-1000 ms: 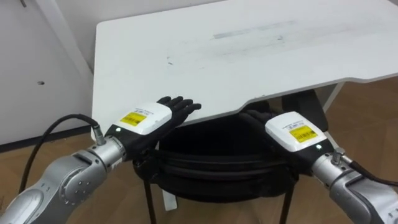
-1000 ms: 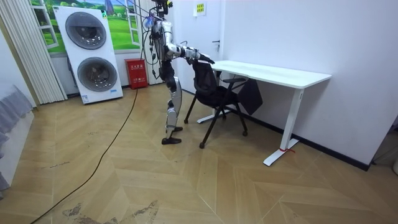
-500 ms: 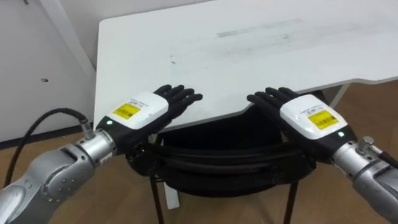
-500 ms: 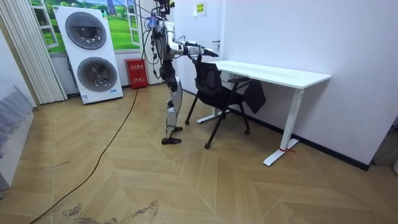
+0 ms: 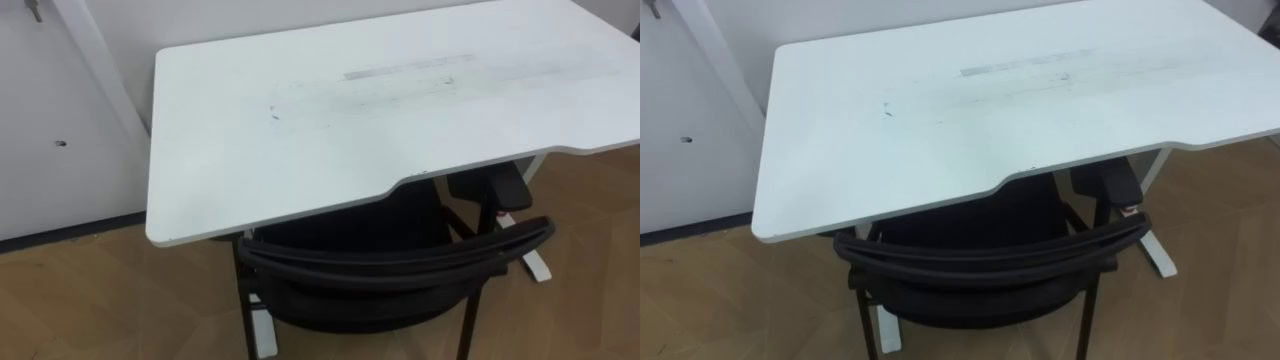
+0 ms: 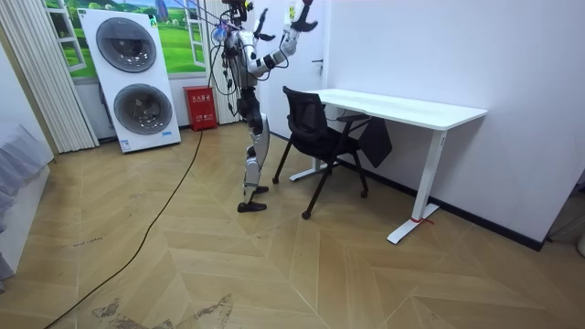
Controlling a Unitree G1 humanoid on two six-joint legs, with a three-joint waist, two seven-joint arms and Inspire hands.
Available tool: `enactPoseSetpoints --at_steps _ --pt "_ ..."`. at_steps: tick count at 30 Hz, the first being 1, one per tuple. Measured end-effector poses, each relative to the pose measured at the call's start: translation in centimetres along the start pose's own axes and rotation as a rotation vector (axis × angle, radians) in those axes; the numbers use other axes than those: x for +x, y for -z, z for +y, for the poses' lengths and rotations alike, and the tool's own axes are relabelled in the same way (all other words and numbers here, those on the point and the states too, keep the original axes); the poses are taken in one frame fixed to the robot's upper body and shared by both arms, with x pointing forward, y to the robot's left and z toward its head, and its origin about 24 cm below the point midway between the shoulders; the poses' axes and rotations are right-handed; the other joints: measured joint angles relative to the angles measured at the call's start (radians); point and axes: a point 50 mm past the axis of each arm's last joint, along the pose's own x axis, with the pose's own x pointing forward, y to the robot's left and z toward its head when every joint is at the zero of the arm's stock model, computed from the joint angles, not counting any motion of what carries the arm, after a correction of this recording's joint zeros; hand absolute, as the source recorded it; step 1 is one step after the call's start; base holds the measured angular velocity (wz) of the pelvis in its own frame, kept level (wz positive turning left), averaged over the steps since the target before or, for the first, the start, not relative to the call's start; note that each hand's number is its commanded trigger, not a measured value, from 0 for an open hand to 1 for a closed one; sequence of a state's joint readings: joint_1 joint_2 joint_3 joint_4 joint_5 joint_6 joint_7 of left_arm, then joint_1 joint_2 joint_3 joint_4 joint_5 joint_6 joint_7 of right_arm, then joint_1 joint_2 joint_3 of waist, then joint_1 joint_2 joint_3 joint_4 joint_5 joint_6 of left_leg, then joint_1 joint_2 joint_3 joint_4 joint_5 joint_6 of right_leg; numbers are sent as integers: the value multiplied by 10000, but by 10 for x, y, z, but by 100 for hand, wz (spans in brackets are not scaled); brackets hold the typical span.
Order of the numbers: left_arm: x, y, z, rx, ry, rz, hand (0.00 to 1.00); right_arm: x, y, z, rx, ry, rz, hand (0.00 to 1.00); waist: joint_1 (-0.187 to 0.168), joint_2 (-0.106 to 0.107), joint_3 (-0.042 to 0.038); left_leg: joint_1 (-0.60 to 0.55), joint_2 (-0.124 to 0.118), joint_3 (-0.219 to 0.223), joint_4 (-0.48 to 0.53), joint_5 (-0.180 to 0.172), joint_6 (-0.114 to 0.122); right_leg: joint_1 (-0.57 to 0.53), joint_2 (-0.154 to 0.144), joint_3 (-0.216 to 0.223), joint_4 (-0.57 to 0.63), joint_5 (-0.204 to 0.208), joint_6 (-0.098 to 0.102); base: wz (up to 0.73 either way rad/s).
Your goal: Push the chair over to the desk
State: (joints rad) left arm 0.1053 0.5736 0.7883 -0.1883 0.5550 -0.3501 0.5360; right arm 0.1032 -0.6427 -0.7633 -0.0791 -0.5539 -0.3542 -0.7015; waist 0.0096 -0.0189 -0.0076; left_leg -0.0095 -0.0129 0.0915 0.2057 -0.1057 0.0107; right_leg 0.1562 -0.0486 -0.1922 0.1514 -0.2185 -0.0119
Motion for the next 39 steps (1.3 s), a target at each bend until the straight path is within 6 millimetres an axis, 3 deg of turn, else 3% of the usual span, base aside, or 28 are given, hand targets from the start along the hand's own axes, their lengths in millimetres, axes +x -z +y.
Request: enactPoseSetpoints --at_steps 4,5,8,14,19,23,27,31,34,39 --pt "-19 28 23 499 -1691 1893 0 -13 19 -19 73 1883 1803 0 -10 189 -12 10 -87 111 13 -110 105 -2 -71 50 17 -45 98 -3" --pt "-23 31 23 613 -1785 2153 0 -15 22 -21 62 2070 2051 0 -8 182 9 12 -105 110 12 -121 121 -3 -86 57 21 -52 117 0" --pt "-45 51 23 977 -2032 3756 0 -30 44 -23 -277 2558 3858 0 -13 338 -33 55 -187 128 5 -179 175 26 -150 119 70 -101 205 0" --pt "-89 80 25 1170 -2656 6871 0 -81 66 -27 -566 2776 7084 0 50 387 20 108 -189 247 -8 -309 193 17 -179 244 172 -132 253 -6" --pt "-135 92 8 1567 -1716 9066 0 -135 82 -27 -1028 2795 10118 0 27 381 32 -124 -196 193 170 -425 219 -117 -200 217 151 -156 287 1" --pt "-178 92 -2 1646 -816 10913 0 -180 78 -21 -1484 1884 11821 0 -14 406 32 -197 -205 211 163 -451 224 -208 -212 246 167 -156 289 -3" --pt "-251 82 -13 1947 1463 13427 0 -247 70 -22 -2210 668 14480 0 -27 391 18 -331 -194 214 182 -455 221 -359 -214 255 187 -154 289 0" --pt "-322 65 1 2535 3700 15867 0 -301 61 -36 -2979 -170 16747 0 -42 455 -13 -232 -170 263 181 -558 210 -308 -216 267 209 -156 293 -5" --pt "-354 60 18 2994 4800 17088 0 -333 53 -46 -3603 -1461 17676 0 -56 443 -4 -66 -140 383 149 -649 191 -186 -204 291 263 -156 295 -12" --pt "-388 45 30 2967 6773 18239 0 -371 38 -55 -3792 -4139 18751 0 -87 449 22 82 -172 373 166 -718 249 -45 -305 269 295 -251 393 -2"
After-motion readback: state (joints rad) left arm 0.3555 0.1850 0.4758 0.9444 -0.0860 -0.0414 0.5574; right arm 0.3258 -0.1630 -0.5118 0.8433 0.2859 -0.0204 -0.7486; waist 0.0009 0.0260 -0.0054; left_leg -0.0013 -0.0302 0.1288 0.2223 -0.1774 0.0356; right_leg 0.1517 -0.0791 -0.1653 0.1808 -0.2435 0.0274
